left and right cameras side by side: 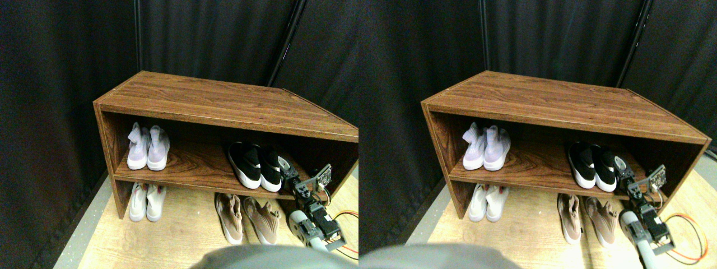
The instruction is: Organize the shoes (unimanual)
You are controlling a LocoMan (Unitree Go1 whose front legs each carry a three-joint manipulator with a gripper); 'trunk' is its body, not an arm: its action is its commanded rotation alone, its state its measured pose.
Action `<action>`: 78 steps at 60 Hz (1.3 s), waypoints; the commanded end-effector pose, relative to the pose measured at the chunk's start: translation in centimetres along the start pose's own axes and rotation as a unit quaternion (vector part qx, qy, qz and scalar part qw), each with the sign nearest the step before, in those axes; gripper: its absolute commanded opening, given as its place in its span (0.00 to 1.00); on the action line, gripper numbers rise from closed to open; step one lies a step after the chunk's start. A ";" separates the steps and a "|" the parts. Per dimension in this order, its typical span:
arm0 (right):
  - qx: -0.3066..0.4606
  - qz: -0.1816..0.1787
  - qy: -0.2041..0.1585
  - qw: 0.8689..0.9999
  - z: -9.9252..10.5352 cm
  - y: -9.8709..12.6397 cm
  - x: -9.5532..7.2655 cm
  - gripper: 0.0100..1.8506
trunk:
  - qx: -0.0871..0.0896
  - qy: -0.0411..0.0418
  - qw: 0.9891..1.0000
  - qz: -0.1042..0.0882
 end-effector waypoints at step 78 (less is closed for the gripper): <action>-0.054 0.186 0.016 0.981 5.1 4.0 -11.3 0.03 | 0.023 0.023 0.999 -0.033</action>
